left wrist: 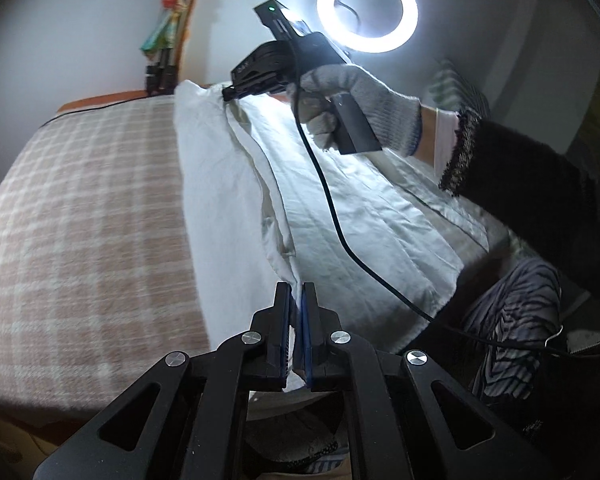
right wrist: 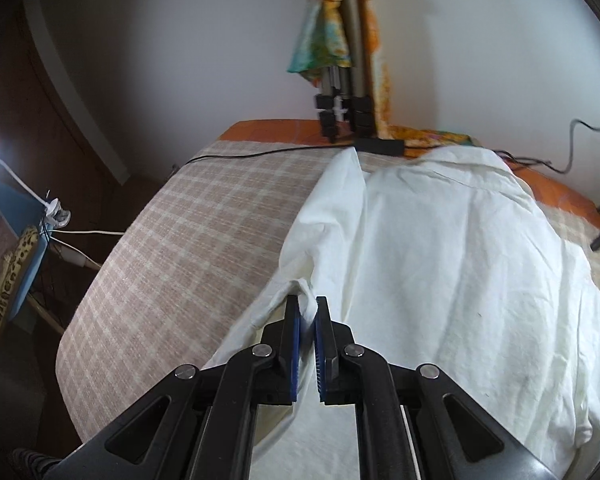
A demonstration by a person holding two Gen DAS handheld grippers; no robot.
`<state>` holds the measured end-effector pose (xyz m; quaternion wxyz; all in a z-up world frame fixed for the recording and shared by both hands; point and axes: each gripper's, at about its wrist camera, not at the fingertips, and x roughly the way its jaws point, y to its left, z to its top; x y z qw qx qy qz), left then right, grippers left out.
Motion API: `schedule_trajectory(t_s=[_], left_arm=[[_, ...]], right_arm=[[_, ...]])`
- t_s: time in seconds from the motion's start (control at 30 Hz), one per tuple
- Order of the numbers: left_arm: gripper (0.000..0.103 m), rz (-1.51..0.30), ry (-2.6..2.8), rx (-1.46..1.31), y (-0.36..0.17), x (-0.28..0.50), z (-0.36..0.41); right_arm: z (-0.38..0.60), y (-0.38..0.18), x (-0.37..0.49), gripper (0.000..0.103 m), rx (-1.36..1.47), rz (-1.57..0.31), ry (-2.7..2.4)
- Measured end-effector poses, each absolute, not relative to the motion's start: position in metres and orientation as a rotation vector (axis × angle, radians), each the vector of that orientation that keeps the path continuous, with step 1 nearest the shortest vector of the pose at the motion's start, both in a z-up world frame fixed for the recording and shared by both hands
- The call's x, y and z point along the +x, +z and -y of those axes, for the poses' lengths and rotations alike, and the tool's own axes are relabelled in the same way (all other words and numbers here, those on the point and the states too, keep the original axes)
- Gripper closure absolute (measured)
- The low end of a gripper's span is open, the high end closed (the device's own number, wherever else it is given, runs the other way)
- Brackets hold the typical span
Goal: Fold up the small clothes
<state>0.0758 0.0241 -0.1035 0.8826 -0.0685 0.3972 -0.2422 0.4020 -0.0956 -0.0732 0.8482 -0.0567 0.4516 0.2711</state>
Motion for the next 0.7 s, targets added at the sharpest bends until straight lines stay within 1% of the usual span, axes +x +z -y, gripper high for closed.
schedule_trajectory(t_s=[0.23, 0.33, 0.43, 0.47, 0.5, 0.53, 0.6, 0.7], left_arm=[[0.099, -0.887, -0.565, -0.021, -0.123, 0.083, 0.026], [0.099, -0.916, -0.572, 0.007, -0.130, 0.087, 0.039], [0.099, -0.949, -0.591, 0.040, -0.138, 0.090, 0.049], [0.097, -0.961, -0.606, 0.053, -0.139, 0.089, 0.050], [0.089, -0.972, -0.619, 0.060, -0.140, 0.088, 0.050], [0.086, -0.979, -0.637, 0.054, -0.138, 0.085, 0.047], [0.085, -0.985, -0.683, 0.016, -0.135, 0.078, 0.042], [0.085, -0.950, -0.727, -0.047, -0.124, 0.065, 0.026]], right_arm=[[0.131, -0.093, 0.408, 0.099, -0.113, -1.001, 0.532], [0.140, -0.101, 0.410, 0.097, -0.122, -1.019, 0.525], [0.149, -0.107, 0.412, 0.084, -0.142, -1.046, 0.501], [0.153, -0.106, 0.412, 0.075, -0.139, -1.052, 0.494], [0.157, -0.106, 0.412, 0.074, -0.142, -1.051, 0.483], [0.160, -0.104, 0.411, 0.073, -0.158, -1.049, 0.466], [0.166, -0.098, 0.405, 0.071, -0.183, -1.029, 0.430], [0.163, -0.085, 0.392, 0.070, -0.249, -0.952, 0.401]])
